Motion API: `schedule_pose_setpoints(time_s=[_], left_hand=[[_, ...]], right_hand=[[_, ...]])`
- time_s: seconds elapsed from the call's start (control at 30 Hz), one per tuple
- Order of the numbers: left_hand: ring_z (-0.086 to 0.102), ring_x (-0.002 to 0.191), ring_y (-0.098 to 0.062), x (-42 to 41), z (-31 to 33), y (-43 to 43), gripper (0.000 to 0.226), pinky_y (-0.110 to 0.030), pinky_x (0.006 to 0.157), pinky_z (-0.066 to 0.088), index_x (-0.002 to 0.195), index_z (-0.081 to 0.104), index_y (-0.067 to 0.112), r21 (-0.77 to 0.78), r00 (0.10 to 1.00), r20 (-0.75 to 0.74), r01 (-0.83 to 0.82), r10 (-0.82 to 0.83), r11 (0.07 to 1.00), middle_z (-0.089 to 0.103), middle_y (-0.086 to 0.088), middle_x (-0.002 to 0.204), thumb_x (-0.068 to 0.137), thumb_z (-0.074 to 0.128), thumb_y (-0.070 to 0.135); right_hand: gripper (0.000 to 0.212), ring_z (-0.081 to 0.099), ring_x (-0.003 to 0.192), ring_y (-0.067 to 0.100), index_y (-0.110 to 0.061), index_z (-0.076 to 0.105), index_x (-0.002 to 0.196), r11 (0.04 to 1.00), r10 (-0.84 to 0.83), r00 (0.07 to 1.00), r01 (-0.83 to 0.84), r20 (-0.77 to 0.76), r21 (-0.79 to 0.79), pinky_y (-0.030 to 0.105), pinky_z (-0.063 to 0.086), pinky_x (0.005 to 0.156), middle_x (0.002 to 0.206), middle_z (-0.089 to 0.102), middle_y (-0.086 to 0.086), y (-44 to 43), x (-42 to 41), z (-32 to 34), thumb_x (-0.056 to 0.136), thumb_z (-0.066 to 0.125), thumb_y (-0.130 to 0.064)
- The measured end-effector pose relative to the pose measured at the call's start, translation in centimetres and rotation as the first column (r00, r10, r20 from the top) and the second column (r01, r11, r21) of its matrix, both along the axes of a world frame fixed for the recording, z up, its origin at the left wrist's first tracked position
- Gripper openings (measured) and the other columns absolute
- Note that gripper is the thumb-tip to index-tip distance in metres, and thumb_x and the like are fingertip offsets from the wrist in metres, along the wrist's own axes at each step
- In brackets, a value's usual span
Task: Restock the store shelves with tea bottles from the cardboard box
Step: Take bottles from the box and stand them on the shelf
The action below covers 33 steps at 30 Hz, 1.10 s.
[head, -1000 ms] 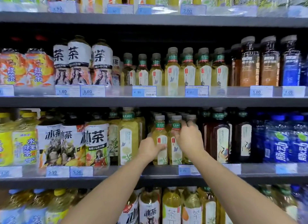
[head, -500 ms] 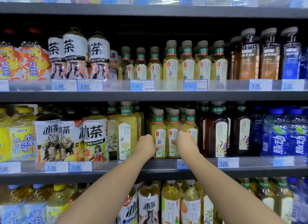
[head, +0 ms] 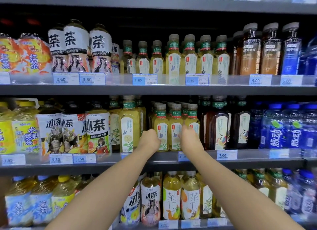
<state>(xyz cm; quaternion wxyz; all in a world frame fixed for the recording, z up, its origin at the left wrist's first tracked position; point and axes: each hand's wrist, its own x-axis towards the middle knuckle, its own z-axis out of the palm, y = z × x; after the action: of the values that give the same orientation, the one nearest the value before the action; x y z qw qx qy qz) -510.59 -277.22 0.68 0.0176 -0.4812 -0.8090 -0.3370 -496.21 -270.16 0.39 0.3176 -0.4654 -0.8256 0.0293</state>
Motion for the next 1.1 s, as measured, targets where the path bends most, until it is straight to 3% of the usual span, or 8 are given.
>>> schedule_pose_setpoints(time_s=[0.1, 0.2, 0.4, 0.67, 0.8, 0.9, 0.97, 1.1], left_hand=[[0.065, 0.093, -0.026, 1.0, -0.5, -2.4, 0.017, -0.042, 0.079, 0.059, 0.107, 0.066, 0.009, 0.144, 0.990, -0.138, 0.020, 0.000, 0.989, 0.069, -0.008, 0.105, 0.098, 0.060, 0.022], [0.058, 0.102, -0.022, 2.4, -1.9, -5.3, 0.022, -0.041, 0.080, 0.055, 0.116, 0.066, 0.013, 0.260, 0.923, -0.385, 0.113, -0.005, 0.959, 0.065, -0.003, 0.110, 0.100, 0.053, 0.020], [0.058, 0.090, -0.025, 6.0, -10.5, -11.5, 0.017, -0.041, 0.075, 0.053, 0.109, 0.066, 0.015, 0.213, 0.824, -0.545, 0.311, -0.152, 0.926, 0.063, -0.002, 0.097, 0.095, 0.055, 0.016], [0.059, 0.079, -0.026, 8.5, -33.5, -21.1, 0.006, -0.037, 0.068, 0.045, 0.089, 0.066, 0.017, -0.025, 0.856, -0.453, 0.268, -0.250, 0.963, 0.058, -0.002, 0.082, 0.083, 0.066, 0.016], [0.062, 0.082, -0.029, 9.0, -44.1, -24.6, 0.010, -0.039, 0.069, 0.054, 0.092, 0.067, 0.017, -0.187, 0.902, -0.324, 0.233, -0.284, 0.954, 0.061, -0.004, 0.087, 0.082, 0.067, 0.019], [0.062, 0.101, -0.032, 9.2, -50.0, -26.2, 0.034, -0.047, 0.086, 0.054, 0.115, 0.067, 0.015, -0.321, 0.917, -0.248, 0.226, -0.312, 0.920, 0.065, -0.009, 0.110, 0.088, 0.048, 0.028], [0.056, 0.123, -0.031, 9.1, -52.9, -26.9, 0.051, -0.049, 0.109, 0.041, 0.134, 0.059, 0.018, -0.410, 0.928, -0.223, 0.190, -0.300, 0.892, 0.060, -0.007, 0.135, 0.092, 0.038, 0.036], [0.020, 0.152, -0.024, 9.4, -56.3, -27.9, 0.065, -0.045, 0.123, 0.024, 0.159, 0.027, 0.017, -0.491, 0.950, -0.128, 0.190, -0.286, 0.850, 0.019, -0.001, 0.167, 0.098, 0.025, 0.042]], right_hand=[[0.031, 0.060, 0.096, 0.025, -0.010, 0.052, 0.129, 0.993, 0.077, 0.996, -0.074, -0.041, 0.087, 0.030, 0.048, 0.074, 0.120, 0.056, 0.009, -2.0, 1.7, -0.1, 0.097, 0.055, -0.008], [0.028, 0.061, 0.097, 0.024, -0.012, 0.058, 0.124, 0.973, 0.152, 0.985, -0.134, -0.085, 0.189, 0.035, 0.052, 0.079, 0.115, 0.061, 0.006, -4.5, 3.4, -1.0, 0.103, 0.046, -0.026], [0.023, 0.065, 0.086, 0.026, -0.013, 0.065, 0.106, 0.952, 0.239, 0.964, -0.209, -0.114, 0.224, 0.039, 0.053, 0.071, 0.098, 0.066, 0.005, -10.5, 6.4, -8.2, 0.101, 0.048, -0.028], [0.012, 0.063, 0.074, 0.027, -0.013, 0.065, 0.092, 0.958, 0.276, 0.960, -0.279, -0.056, -0.066, 0.038, 0.049, 0.059, 0.085, 0.064, 0.004, -18.0, 9.4, -30.7, 0.096, 0.055, -0.020], [0.009, 0.062, 0.084, 0.028, -0.010, 0.064, 0.092, 0.910, 0.308, 0.952, -0.292, 0.008, -0.294, 0.039, 0.046, 0.068, 0.089, 0.064, 0.005, -21.5, 10.6, -40.7, 0.093, 0.056, -0.013], [0.016, 0.064, 0.089, 0.026, -0.012, 0.066, 0.101, 0.859, 0.317, 0.946, -0.256, 0.067, -0.444, 0.038, 0.050, 0.077, 0.100, 0.066, 0.007, -23.1, 10.7, -46.7, 0.097, 0.052, -0.019], [0.019, 0.064, 0.091, 0.024, -0.014, 0.066, 0.100, 0.799, 0.360, 0.924, -0.233, 0.131, -0.555, 0.036, 0.050, 0.080, 0.101, 0.064, 0.005, -23.3, 10.3, -50.2, 0.099, 0.049, -0.022], [0.022, 0.062, 0.104, 0.025, -0.020, 0.064, 0.111, 0.669, 0.433, 0.861, -0.107, 0.269, -0.735, 0.037, 0.052, 0.089, 0.113, 0.063, 0.006, -23.5, 8.9, -56.2, 0.098, 0.050, -0.028]])
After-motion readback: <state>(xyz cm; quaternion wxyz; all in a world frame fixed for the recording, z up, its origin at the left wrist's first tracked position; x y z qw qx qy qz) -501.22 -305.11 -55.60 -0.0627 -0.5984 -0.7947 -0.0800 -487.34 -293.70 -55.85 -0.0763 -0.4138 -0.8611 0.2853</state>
